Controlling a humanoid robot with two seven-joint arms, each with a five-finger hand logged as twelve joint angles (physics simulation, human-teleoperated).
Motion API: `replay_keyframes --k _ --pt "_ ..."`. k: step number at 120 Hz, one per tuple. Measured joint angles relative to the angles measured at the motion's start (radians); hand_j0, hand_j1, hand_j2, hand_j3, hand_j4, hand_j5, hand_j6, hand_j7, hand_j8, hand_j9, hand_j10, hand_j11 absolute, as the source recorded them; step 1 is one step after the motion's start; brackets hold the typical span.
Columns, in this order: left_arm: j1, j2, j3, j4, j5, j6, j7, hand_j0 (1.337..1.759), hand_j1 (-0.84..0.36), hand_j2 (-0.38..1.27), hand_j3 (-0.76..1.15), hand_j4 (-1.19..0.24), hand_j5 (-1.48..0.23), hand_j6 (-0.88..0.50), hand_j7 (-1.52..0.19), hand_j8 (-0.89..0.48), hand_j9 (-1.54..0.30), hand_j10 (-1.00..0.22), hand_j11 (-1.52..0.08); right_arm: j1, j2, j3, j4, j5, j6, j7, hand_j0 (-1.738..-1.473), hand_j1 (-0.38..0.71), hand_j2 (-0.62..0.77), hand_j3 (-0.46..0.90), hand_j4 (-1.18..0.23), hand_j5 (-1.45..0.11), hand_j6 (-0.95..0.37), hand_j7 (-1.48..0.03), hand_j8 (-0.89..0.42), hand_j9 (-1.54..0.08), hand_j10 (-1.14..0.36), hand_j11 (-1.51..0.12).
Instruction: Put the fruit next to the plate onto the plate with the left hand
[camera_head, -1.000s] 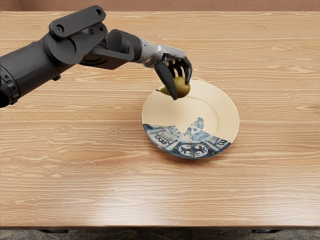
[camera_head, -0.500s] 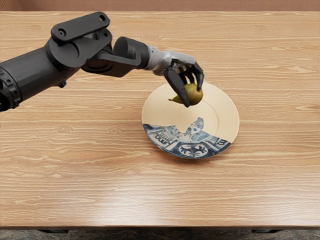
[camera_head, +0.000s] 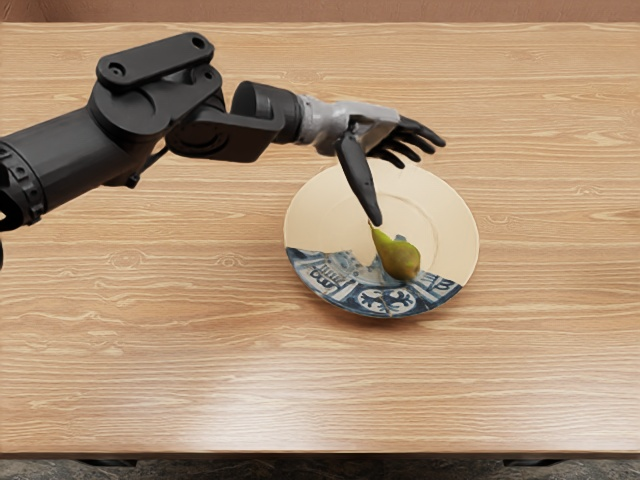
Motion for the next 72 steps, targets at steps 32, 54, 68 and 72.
replay_keyframes --k 32,54,68,72 --pt "0.062 0.123 -0.014 -0.135 -0.099 0.0 0.0 1.658 0.32 0.01 0.0 -0.04 -0.05 -0.02 -0.05 -0.02 -0.05 -0.03 -0.05 0.0 0.0 0.0 0.001 0.0 0.0 0.0 -1.658 -0.32 -0.01 0.0 -0.03 -0.03 -0.03 -0.03 -0.03 -0.03 -0.03 -0.03" --pt "0.119 0.31 -0.014 -0.333 -0.192 0.0 0.0 1.658 0.32 0.01 0.0 -0.03 -0.04 -0.02 -0.04 -0.03 -0.04 -0.03 -0.04 0.0 0.0 0.002 0.001 0.0 0.0 0.001 -1.658 -0.32 -0.01 0.0 -0.03 -0.03 -0.03 -0.03 -0.03 -0.03 -0.03 -0.03" --pt "0.173 0.464 -0.016 -0.441 -0.232 0.0 0.0 1.658 0.32 0.01 0.0 -0.03 -0.04 -0.02 -0.04 -0.03 -0.04 -0.03 -0.04 -0.001 0.0 0.004 0.002 0.001 -0.001 0.002 -1.658 -0.32 -0.01 0.0 -0.03 -0.03 -0.03 -0.03 -0.03 -0.03 -0.03 -0.03" --pt "0.179 0.506 -0.016 -0.47 -0.244 0.0 0.0 1.658 0.32 0.01 0.0 -0.03 -0.04 -0.02 -0.04 -0.02 -0.04 -0.03 -0.04 -0.002 0.0 0.003 0.002 0.001 -0.001 0.002 -1.658 -0.32 -0.01 0.0 -0.03 -0.03 -0.03 -0.03 -0.03 -0.03 -0.03 -0.03"
